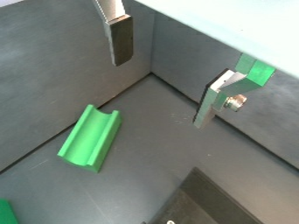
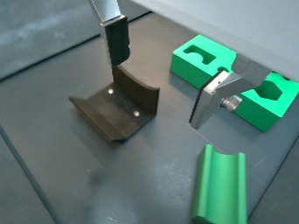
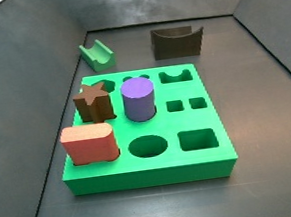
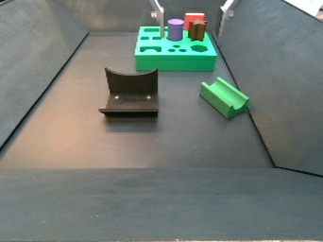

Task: Pick up the arch object. Move up. Place the arch object on the fixture. Regrasp the arch object. Move to above the board. Insert the arch object.
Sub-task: Pick up the arch object.

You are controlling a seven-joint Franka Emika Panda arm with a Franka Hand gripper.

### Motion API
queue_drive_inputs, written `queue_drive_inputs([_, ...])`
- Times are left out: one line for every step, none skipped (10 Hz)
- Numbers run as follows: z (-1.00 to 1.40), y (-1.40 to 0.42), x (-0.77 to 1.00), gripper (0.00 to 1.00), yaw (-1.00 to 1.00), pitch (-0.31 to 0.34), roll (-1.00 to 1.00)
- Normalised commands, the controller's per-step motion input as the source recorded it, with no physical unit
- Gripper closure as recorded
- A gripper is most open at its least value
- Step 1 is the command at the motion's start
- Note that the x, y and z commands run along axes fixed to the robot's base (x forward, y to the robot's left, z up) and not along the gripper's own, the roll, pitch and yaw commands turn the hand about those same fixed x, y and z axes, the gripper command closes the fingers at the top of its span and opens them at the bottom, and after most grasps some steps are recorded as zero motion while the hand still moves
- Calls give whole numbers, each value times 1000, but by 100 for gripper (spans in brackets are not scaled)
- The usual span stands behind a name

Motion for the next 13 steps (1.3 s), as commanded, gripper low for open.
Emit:
queue_drive_inputs([-746,-491,-46,0,717,110,161])
queue_drive_inputs([-746,-491,-46,0,717,110,163])
queue_drive_inputs([-751,-489,-46,0,720,113,163])
queue_drive_inputs([-774,-483,-71,0,720,104,163])
queue_drive_inputs([-923,-397,-280,0,686,41,149])
queue_drive_inputs([-951,-60,-597,0,617,0,0])
queue_drive_inputs([-711,54,-786,0,406,0,0])
queue_drive_inputs([-649,94,-849,0,340,0,0])
queue_drive_inputs([-489,114,-840,0,280,27,0])
queue_drive_inputs([-623,0,-803,0,323,0,89])
queue_drive_inputs([-494,0,-406,0,186,-114,0])
queue_drive_inputs([-540,0,-206,0,131,-176,0])
queue_drive_inputs([-597,-31,-200,0,134,-229,0])
